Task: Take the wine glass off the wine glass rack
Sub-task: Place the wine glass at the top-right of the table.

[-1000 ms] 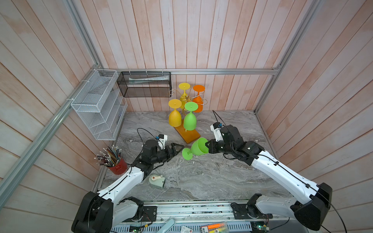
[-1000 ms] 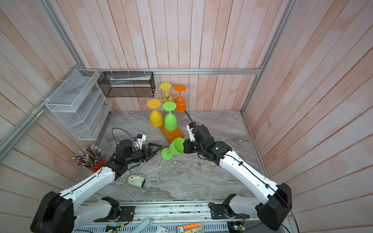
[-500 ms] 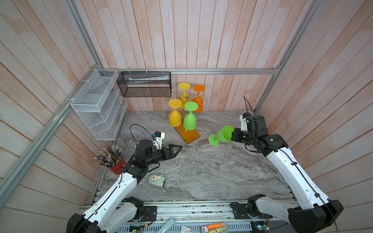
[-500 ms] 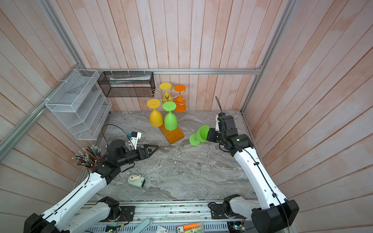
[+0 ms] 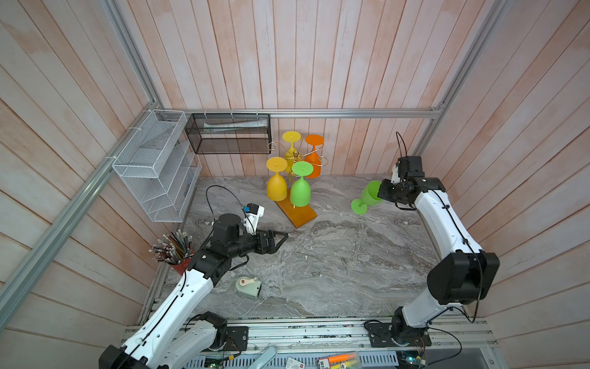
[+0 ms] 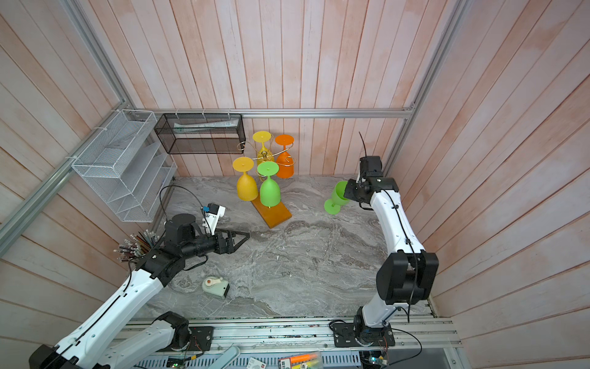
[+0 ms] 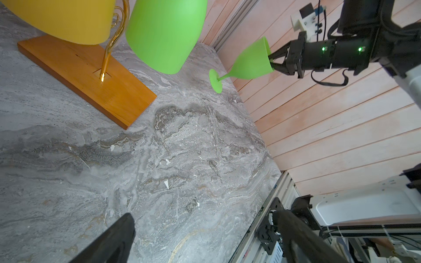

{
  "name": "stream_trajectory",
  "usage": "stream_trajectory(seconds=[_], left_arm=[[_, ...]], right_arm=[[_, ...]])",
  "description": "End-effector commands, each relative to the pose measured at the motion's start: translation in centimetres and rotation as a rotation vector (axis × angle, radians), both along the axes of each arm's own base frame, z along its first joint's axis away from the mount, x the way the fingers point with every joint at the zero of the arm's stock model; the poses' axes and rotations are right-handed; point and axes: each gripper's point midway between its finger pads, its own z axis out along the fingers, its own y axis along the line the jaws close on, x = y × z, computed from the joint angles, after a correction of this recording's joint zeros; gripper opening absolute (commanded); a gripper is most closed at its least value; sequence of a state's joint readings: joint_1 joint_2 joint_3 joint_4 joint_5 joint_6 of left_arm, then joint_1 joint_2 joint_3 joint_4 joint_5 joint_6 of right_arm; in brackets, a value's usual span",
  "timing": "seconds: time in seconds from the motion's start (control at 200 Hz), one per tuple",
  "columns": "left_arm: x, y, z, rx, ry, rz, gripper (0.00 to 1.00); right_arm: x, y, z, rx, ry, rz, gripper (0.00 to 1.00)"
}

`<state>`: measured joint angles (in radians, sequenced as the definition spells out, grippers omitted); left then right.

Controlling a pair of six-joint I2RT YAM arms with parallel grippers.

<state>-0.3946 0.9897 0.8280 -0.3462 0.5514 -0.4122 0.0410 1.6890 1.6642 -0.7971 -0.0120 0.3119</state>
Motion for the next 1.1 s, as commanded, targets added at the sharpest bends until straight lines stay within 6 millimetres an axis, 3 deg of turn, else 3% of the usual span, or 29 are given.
stream_trajectory(seconds=[0.0, 0.29, 0.525, 0.735, 1.095], left_arm=[[0.3, -0.5, 0.3, 0.047, -0.053, -0.070, 1.00], [1.2, -1.8, 0.7, 0.048, -0.116, -0.152, 1.00], [0.6, -2.1, 0.6, 0.051, -0.141, -0.200, 1.00], [0.6, -2.1, -0.6, 0.048, -0.117, -0.203, 1.00], [0.5, -2.2, -0.6, 0.038, -0.106, -0.203, 1.00]], right_arm=[[2.0, -0.5, 0.2, -0.035, 0.012, 0.010, 0.00], [8.5, 0.1, -2.1, -0.068, 0.082, 0.039, 0.00], [12.5, 1.2, -1.8, -0.056, 0.040, 0.016, 0.00], [13.3, 2.5, -3.1, -0.032, 0.030, 0.022, 0.00], [13.7, 4.2, -4.2, -0.043, 0.037, 0.036, 0.00]])
